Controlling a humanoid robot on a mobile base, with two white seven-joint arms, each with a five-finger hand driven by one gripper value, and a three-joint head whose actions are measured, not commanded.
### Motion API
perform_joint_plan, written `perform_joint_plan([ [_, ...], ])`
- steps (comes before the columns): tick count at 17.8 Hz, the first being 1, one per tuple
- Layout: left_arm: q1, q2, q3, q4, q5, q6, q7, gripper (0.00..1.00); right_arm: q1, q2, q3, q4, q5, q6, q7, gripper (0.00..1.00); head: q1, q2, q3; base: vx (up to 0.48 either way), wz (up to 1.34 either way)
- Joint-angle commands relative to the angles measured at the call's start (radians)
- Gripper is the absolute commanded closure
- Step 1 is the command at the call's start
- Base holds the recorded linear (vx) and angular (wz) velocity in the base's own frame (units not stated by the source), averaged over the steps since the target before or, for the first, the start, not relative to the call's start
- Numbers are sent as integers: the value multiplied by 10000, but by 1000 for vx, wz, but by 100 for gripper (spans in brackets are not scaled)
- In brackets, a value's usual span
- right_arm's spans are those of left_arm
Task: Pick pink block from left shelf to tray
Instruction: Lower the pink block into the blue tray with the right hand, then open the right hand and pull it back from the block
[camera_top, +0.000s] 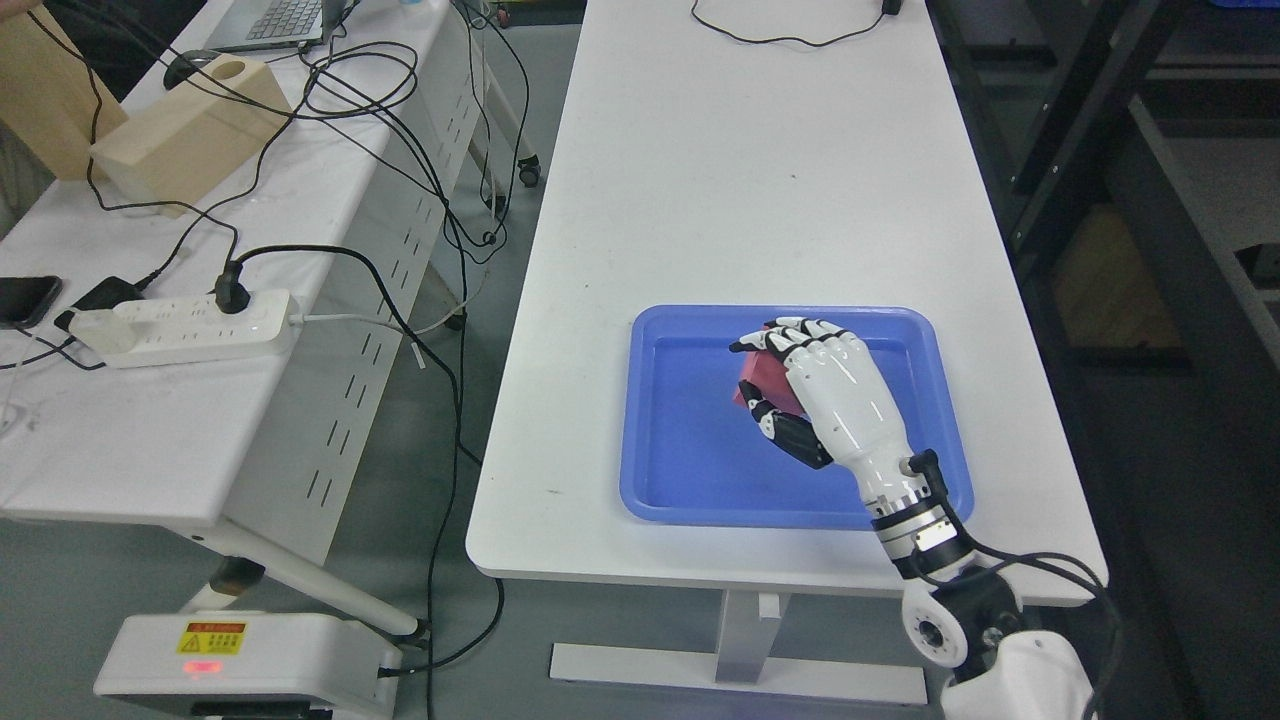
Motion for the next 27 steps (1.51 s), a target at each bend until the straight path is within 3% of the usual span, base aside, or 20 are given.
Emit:
perform_joint_plan([
  [1,-292,175,0,-175,0,-4,8,0,270,-174,154,432,518,620,-12,40,0,0,0,24,0],
  [3,-292,175,0,-175,0,-4,8,0,300,-174,154,447,395,866,-27,27,0,0,0,0,0],
  [7,-292,175,0,-175,0,-4,8,0,438,-174,154,447,58,867,18,18,0,0,0,0,0],
  [9,-292,175,0,-175,0,-4,8,0,499,-174,63,416,-902,882,323,1,0,0,0,0,0],
  [12,-292,175,0,-175,0,-4,8,0,454,-174,-350,386,-4730,775,1059,0,0,0,0,0,0],
  [14,-307,175,0,-175,0,-4,8,0,377,-174,-658,325,-6515,759,1809,0,0,0,0,0,0],
  [21,-292,175,0,-175,0,-4,8,0,239,-174,-1793,48,-10215,224,2212,0,0,0,0,0,0],
  [27,-292,175,0,-175,0,-4,8,0,239,-174,-2101,-105,-11829,9,2273,0,0,0,0,0,0],
])
